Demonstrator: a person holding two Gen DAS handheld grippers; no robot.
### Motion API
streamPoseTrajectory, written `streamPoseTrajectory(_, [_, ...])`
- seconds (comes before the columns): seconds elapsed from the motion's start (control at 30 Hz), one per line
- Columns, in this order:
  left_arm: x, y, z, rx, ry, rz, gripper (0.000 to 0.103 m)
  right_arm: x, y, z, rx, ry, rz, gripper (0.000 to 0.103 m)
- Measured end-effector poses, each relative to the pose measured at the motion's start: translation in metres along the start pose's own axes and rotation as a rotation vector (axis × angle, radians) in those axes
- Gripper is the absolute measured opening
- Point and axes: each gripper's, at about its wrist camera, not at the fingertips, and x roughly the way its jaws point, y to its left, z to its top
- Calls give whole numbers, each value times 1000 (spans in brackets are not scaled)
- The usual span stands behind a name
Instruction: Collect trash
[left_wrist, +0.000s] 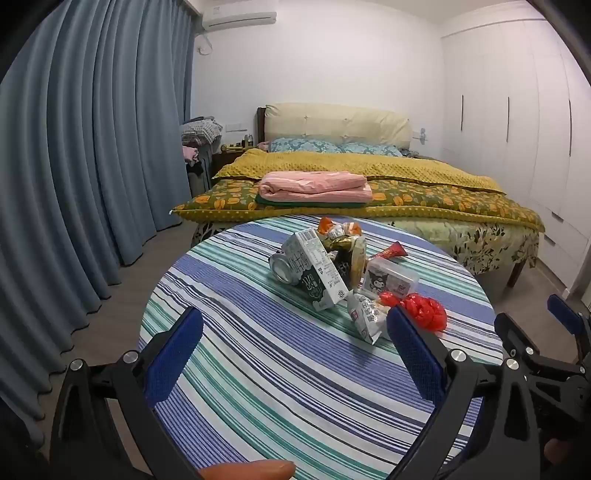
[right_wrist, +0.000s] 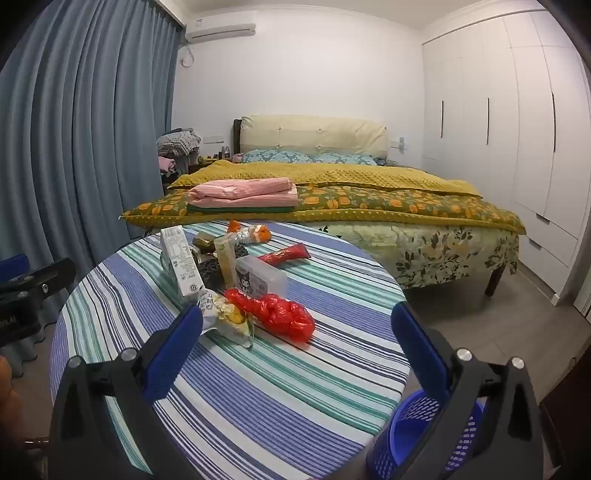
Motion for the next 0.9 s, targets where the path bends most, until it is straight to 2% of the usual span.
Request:
streamPoseTrajectory(0.4, [-2, 2, -1, 5, -1, 5, 99, -4, -17, 0, 5, -9, 3, 98])
streamPoseTrajectory(0.53, [-5, 4, -5, 6, 1, 6, 99, -1, 5, -5, -22, -4, 4, 98])
streamPoseTrajectory(0.9, [0, -1, -5, 14, -2, 11, 99, -1, 5, -5, -28, -4, 5, 98])
